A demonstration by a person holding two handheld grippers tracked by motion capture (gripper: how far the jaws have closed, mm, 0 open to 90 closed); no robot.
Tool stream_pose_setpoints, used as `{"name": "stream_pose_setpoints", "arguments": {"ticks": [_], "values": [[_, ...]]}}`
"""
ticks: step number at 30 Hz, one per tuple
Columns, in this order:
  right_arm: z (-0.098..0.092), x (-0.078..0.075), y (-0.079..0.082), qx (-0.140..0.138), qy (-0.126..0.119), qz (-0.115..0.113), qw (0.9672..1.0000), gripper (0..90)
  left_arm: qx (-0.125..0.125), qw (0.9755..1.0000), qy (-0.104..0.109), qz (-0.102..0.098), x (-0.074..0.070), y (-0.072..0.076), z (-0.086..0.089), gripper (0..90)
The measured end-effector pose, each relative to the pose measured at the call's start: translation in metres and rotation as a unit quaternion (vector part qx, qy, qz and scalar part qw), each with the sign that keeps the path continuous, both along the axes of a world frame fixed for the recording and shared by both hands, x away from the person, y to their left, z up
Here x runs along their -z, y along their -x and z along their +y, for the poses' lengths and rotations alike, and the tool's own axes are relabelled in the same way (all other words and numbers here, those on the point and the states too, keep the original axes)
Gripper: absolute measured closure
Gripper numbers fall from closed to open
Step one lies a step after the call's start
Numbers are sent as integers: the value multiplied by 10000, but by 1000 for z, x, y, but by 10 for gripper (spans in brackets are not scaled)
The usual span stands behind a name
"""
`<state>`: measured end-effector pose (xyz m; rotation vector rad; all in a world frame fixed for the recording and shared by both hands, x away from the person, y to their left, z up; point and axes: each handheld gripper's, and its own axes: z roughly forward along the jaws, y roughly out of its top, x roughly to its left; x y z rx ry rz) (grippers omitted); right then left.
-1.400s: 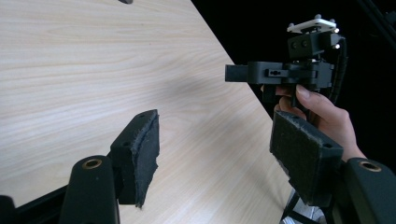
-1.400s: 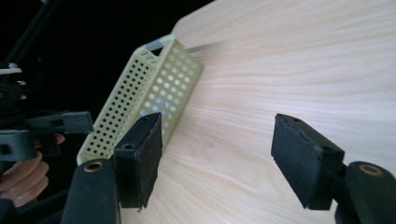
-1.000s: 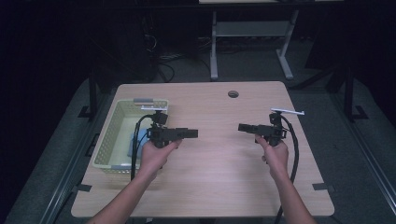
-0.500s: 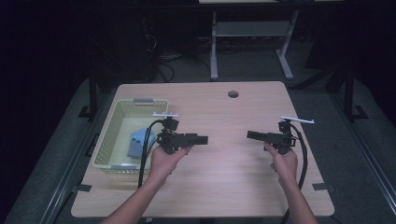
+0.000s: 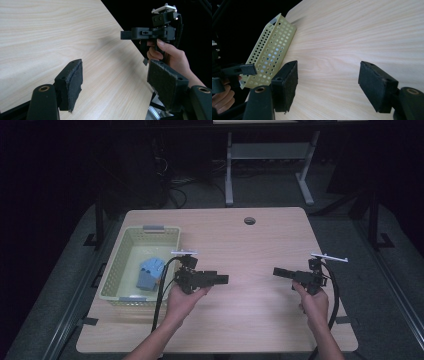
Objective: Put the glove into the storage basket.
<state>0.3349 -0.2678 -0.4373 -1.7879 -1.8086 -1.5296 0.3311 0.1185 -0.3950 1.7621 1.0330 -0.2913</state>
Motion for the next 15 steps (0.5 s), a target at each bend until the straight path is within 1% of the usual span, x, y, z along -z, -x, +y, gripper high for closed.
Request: {"name": "stream_pose_setpoints", "arguments": {"ticks": [4,6,8,9,11,15], "values": [[-6,2,6,58,13,-42,10000,314,55,10000,1,-23,4,4,-3,281],[-9,3,9,87,12,0,10000,314,75,10000,11,-13,6,6,-5,281],[-11,5,12,92,39,6,9999,312,152,9999,-45,-64,8,8,-7,280],[-13,7,13,108,41,-3,9999,312,138,9999,-33,-53,9,10,-8,280],[-14,8,16,112,25,0,9999,312,193,9998,-44,-62,11,11,-9,280],[-16,11,23,81,103,-16,9999,310,205,9998,-26,-84,13,14,-10,278]]}}
